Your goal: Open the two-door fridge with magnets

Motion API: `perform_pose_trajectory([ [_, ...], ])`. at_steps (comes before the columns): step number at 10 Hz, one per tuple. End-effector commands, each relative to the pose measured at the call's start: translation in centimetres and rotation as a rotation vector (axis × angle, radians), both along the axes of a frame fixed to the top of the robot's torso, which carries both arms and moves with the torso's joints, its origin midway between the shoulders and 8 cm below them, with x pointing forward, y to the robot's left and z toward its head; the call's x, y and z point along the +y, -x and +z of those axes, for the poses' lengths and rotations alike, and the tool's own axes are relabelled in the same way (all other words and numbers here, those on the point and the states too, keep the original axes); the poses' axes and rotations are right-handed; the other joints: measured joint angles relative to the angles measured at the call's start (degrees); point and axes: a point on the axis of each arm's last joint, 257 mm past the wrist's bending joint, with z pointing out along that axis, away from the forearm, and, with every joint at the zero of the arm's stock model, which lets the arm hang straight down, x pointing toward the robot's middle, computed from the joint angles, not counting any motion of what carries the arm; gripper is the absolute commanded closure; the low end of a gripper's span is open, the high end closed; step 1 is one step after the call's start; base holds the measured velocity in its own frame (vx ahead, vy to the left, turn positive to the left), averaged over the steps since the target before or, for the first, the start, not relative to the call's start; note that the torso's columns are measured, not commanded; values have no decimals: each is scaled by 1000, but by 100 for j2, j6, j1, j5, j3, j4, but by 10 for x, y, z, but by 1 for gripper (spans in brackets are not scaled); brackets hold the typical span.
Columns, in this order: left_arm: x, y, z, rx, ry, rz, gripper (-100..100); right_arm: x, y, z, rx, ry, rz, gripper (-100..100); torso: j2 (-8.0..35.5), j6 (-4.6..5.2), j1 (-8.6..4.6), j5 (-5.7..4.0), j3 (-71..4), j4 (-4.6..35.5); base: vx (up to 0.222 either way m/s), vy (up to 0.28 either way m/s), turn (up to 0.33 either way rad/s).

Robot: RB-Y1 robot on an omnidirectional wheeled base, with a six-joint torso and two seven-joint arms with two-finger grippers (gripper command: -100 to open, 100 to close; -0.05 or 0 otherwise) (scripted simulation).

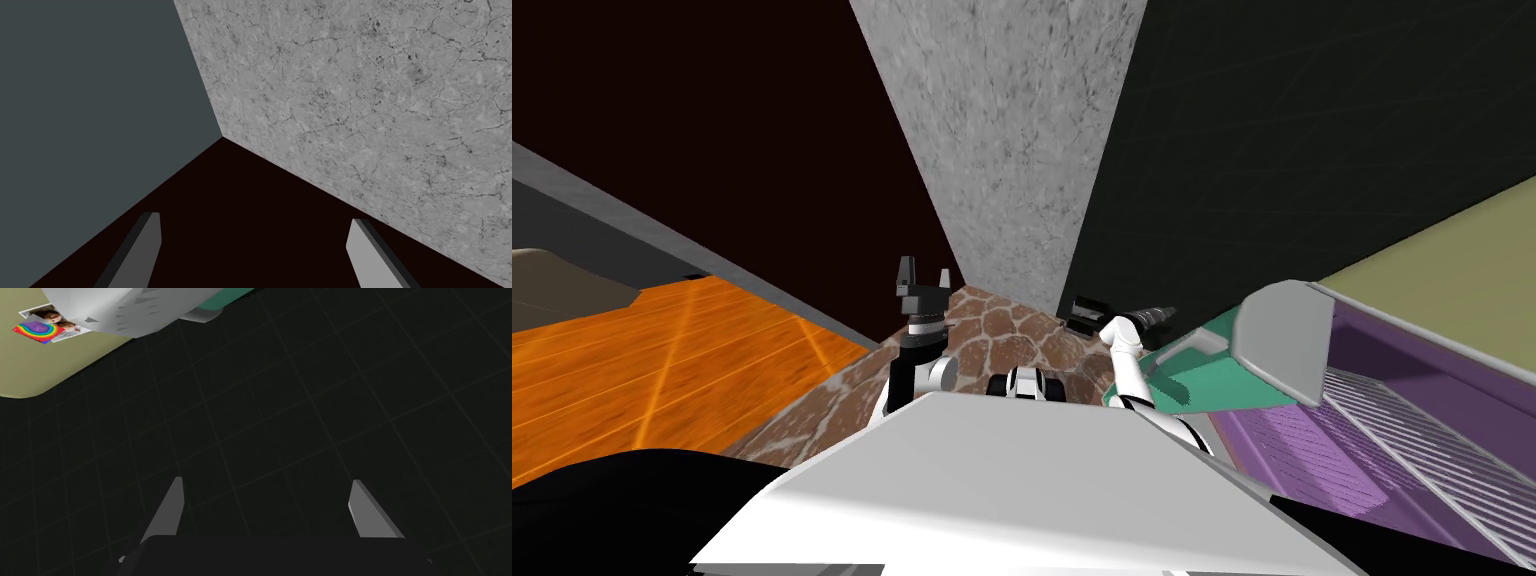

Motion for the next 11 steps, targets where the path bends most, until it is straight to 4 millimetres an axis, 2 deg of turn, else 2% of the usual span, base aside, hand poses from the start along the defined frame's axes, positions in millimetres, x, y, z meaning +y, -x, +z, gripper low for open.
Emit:
perform_pose_trajectory([
  [1,0,0,0,0,0,0,0,5,-10,2,-7,3,43,-100,-8,0,0,0,-5,-2,-248,-87,-17],
  [4,0,0,0,0,0,0,0,11,-23,4,-14,6,95,-100,5,0,7,2,3,2,-233,-69,-18],
  [6,0,0,0,0,0,0,0,10,-21,3,-12,5,85,-100,-24,-1,12,3,-11,-4,-70,-23,-3],
  [7,0,0,0,0,0,0,0,10,-20,3,-12,5,84,100,-42,-2,16,5,-26,-12,-14,-1,11],
  [8,0,0,0,0,0,0,0,3,-10,4,-12,5,42,100,-25,6,12,9,-17,-4,172,55,-2],
  [11,0,0,0,0,0,0,0,-4,0,5,-14,6,-1,100,-33,0,-29,-11,-21,-13,206,69,4],
])
